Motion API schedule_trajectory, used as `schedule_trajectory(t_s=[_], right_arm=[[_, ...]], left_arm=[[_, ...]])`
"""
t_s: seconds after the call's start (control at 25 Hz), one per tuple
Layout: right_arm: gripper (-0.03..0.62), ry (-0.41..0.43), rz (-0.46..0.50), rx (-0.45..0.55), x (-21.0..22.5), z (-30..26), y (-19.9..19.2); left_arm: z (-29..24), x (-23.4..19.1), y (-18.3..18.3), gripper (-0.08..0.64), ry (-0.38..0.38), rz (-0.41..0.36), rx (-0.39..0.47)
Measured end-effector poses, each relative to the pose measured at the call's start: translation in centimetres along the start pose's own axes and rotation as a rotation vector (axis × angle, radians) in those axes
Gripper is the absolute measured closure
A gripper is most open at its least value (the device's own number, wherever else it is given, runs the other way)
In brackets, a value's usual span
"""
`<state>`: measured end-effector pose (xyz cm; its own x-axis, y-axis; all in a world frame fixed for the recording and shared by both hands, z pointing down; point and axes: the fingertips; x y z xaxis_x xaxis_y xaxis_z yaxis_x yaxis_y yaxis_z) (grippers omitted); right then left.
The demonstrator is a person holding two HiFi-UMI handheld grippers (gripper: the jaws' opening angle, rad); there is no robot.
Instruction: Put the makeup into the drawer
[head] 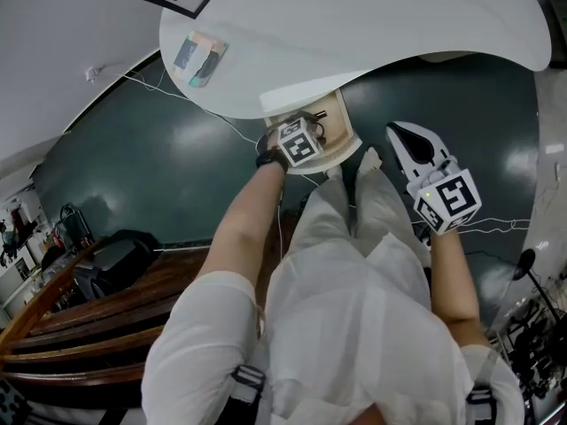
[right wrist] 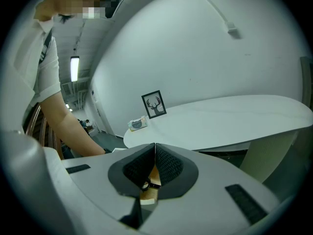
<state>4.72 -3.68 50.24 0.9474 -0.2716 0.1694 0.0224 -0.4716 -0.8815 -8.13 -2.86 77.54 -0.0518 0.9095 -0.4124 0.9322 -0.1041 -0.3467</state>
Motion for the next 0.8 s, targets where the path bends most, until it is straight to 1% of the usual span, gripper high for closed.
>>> schedule_trajectory(t_s=[0.12, 0.32, 0.52, 0.8], right_arm=[[0.582, 0.003, -0.006, -0.008, 0.3, -0.5, -0.5], [0.581, 0.008, -0.019, -0.016, 0.8, -1.6, -1.3], [0.581, 0.006, -0.034, -0.029, 1.4, -2.4, -2.2], [0.581, 0.004, -0.051, -0.044, 2.0, -3.2, -3.1]], left_arm=[[-1.3, -0.3, -0.4, 0.328, -0.031, 0.006, -0.005], [-3.2, -1.1, -1.0, 0.328, -0.059, 0.016, -0.022], [-4.7, -1.6, -0.9, 0.328, -0.099, 0.003, -0.037], [-6.1, -2.3, -1.0, 0.327, -0.104, -0.019, -0.079]])
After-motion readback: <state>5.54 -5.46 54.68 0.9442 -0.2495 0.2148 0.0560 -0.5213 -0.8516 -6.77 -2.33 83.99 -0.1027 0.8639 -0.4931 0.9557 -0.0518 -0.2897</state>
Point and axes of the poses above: the fingertips, and each gripper's own axes: z backward along the fingers, x to its right, y out of its top, and after that the axes turned 13 degrees about -y, right-handed
